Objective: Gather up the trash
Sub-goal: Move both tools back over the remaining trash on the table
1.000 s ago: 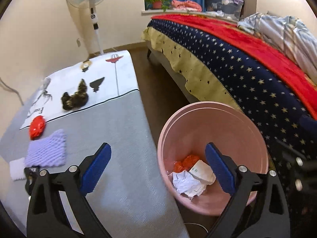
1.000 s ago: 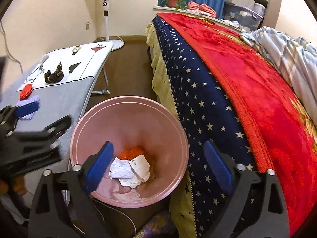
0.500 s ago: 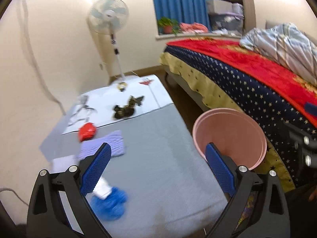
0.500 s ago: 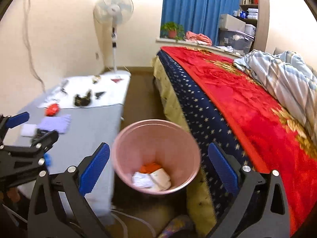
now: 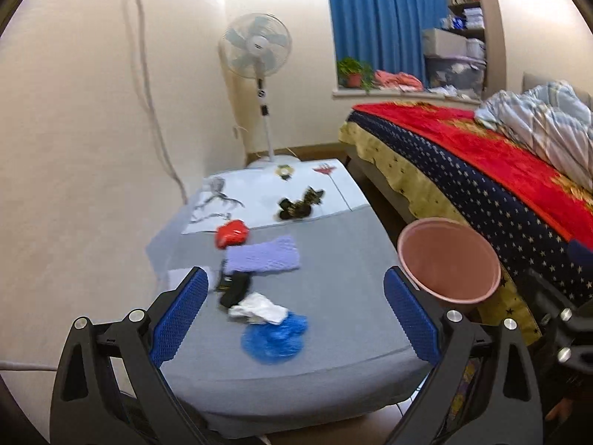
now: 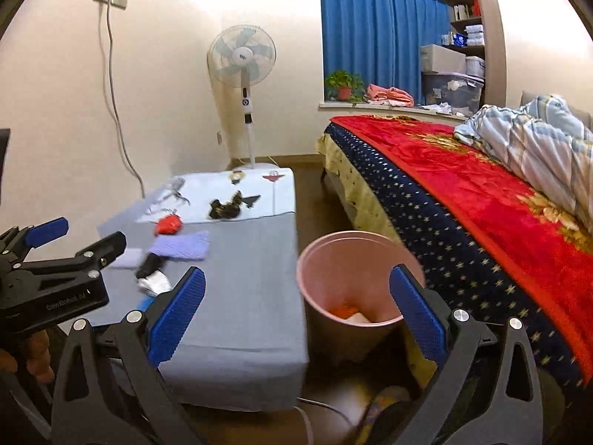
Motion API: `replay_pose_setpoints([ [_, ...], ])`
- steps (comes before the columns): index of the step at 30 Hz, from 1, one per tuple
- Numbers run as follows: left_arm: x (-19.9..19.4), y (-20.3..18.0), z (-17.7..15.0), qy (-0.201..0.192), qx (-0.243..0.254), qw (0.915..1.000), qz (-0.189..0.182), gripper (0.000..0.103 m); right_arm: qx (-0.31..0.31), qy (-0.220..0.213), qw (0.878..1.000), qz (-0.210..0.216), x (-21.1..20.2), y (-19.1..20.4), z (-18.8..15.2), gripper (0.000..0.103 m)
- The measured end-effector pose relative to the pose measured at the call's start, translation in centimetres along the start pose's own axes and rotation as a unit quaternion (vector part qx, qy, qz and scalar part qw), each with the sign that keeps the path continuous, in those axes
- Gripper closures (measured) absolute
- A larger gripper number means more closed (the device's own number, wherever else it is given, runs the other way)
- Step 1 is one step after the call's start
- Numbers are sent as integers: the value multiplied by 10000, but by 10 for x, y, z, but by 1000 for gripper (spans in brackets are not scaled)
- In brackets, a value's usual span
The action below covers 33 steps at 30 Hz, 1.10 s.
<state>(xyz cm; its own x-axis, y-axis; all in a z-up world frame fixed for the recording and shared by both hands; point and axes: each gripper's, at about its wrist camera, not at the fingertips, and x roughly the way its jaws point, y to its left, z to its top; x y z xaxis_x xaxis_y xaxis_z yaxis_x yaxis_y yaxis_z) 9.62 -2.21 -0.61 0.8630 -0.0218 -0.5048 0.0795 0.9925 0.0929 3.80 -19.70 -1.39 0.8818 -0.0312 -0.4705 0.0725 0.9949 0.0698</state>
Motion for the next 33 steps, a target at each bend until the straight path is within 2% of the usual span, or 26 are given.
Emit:
replay_pose_setpoints([
  [4,-13,19,-2,-148,-204,9995,212,10,-53,-122,9998,114,-4,12,5,5],
  [7,-11,29,-4,-98,-244,9992,312,10,-60,-228,9996,123,-4,15,11,5],
  [19,16,72,16,-148,-678,9948,743,10,151,-62,9998,140,20,11,26,5],
  [24,40,89,23,-71,-674,9934,926,10,171,27,9996,216,42,12,31,5],
  [27,58,97,26,50,-714,9922,1024,10,142,195,9993,287,69,17,36,5],
  [33,114,115,36,362,-981,9885,1091,10,119,243,9992,311,121,30,59,5],
])
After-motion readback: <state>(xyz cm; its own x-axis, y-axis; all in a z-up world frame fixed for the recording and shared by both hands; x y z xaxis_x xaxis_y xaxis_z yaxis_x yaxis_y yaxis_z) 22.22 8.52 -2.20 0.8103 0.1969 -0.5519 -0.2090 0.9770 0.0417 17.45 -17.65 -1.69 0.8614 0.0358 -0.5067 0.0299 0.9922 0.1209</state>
